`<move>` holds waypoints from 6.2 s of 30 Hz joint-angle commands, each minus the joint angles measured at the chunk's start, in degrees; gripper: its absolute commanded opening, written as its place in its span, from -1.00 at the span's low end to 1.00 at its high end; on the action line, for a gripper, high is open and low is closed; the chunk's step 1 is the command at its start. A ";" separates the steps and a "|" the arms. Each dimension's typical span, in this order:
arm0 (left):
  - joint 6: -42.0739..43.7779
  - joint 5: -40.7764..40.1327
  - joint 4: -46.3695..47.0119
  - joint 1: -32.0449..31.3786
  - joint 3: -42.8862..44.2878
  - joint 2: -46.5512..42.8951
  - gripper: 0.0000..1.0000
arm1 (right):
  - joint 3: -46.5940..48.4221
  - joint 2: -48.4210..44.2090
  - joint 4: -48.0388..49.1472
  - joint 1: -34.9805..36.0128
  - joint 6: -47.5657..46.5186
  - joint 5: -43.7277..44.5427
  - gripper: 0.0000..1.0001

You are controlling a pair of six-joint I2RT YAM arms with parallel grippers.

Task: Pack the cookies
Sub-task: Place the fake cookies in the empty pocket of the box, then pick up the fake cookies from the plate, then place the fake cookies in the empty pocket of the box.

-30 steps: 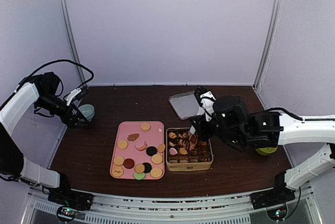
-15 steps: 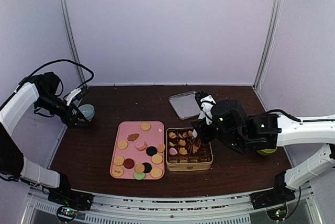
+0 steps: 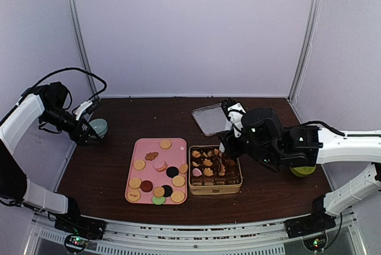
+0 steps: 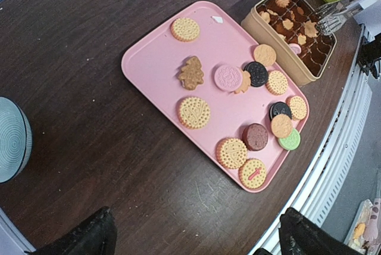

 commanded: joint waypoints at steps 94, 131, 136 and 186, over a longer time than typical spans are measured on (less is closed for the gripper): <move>1.72 -0.38 -1.61 0.27 2.08 -0.61 0.96 | 21.64 34.80 4.98 0.77 -8.78 -7.18 -0.31; 1.98 -0.32 -2.30 0.22 2.88 -0.37 0.96 | 17.55 17.19 8.03 -0.14 -4.03 -9.66 -1.00; 1.98 0.07 -2.27 0.24 2.88 -0.12 0.96 | 11.88 6.96 5.50 -2.59 -5.20 -9.13 -1.00; 1.09 0.15 -1.89 0.25 3.45 1.06 0.96 | 1.47 -6.34 -4.03 -5.50 -10.39 -9.76 -0.30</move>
